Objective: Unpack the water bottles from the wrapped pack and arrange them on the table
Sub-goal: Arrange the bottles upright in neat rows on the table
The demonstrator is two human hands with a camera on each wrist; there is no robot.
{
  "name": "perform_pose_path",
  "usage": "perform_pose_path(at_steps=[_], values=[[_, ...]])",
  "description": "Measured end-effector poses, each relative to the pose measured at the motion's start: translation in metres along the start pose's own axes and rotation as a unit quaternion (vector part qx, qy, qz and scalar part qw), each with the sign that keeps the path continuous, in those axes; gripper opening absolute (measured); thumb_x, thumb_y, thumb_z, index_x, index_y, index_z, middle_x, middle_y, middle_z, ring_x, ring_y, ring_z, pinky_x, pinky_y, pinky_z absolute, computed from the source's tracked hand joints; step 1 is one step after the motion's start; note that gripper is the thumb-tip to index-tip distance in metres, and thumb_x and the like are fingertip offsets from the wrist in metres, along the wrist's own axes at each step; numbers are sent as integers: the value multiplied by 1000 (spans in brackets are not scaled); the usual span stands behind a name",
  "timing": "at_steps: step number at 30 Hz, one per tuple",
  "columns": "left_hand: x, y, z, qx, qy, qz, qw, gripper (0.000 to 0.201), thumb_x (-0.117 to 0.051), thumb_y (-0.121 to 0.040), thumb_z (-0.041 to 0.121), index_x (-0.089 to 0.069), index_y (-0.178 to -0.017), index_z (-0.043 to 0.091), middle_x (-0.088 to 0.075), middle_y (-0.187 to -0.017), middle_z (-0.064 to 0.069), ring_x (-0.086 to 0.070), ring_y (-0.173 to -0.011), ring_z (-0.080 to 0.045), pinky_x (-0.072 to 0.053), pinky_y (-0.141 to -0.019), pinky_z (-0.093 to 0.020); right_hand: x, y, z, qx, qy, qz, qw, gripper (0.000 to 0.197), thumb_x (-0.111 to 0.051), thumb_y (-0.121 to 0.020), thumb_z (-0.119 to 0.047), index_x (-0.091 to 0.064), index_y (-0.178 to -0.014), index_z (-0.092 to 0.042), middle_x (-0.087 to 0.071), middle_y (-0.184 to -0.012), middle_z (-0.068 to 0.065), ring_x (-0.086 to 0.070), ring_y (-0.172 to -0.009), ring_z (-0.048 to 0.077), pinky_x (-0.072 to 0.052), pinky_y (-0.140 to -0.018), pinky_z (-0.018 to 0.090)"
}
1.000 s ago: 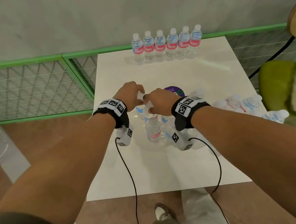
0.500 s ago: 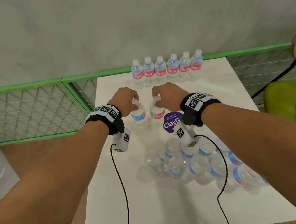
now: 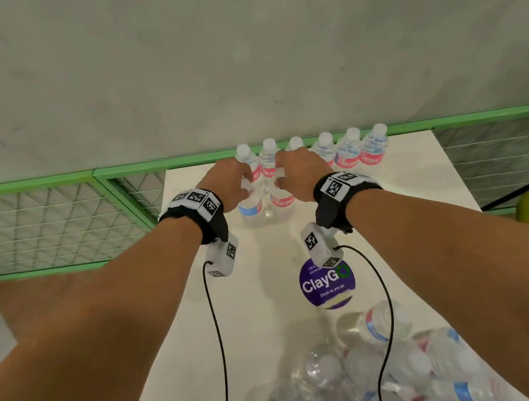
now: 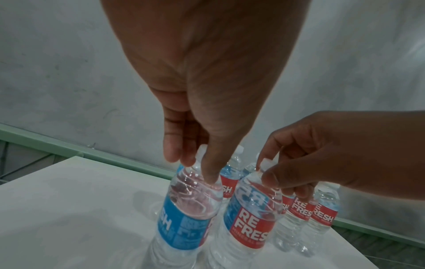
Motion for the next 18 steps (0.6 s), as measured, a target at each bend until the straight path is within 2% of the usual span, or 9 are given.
perform_pose_path(at_steps=[9, 12, 14, 16, 18], values=[[1, -26, -1, -8, 12, 4, 1000, 24, -70, -88, 20, -68, -112, 19, -60, -108, -7, -59, -98, -27, -47, -79, -33, -6, -27, 4, -2, -4, 10, 1000, 33, -61, -91, -32, -54, -117, -14, -61, -103, 14, -62, -91, 35, -53, -72, 40], [1, -29, -1, -8, 22, 6, 1000, 26, -68, -89, 18, -68, -114, 21, -58, -109, -6, -59, -101, -28, -51, -84, -39, -7, -32, 6, 10, -19, 2, 1000, 30, -61, -90, -31, -55, -115, -16, -62, -100, 11, -61, -93, 33, -50, -70, 36], [0, -27, -2, -5, 24, 3, 1000, 30, -67, -87, 16, -67, -116, 21, -57, -108, -5, -58, -101, -28, -52, -84, -41, -8, -34, 8, 13, -28, -14, 999, 35, -63, -90, -32, -54, -119, -16, -63, -104, 11, -61, -97, 32, -48, -71, 35], [-1, -25, -5, 9, 30, 9, 999, 36, -71, -85, 22, -64, -120, 23, -57, -111, -3, -59, -102, -27, -52, -84, -41, -9, -32, 10, 17, -39, -30, 999, 46, -67, -88, -34, -51, -127, -15, -60, -114, 12, -60, -102, 32, -47, -77, 35], [-1, -23, -7, 35, 36, 33, 998, 46, -75, -82, 37, -61, -122, 20, -58, -113, -4, -60, -102, -26, -53, -85, -42, -9, -30, 14, 20, -44, -25, 999, 50, -68, -88, -30, -48, -130, -14, -55, -118, 12, -58, -103, 33, -49, -83, 39]])
Point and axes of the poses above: each hand's wrist, its own y-axis away from the middle knuckle, its own x-axis out of the back of the hand, z = x × y, the point moved 4 cm from there along -y, towards the middle knuckle
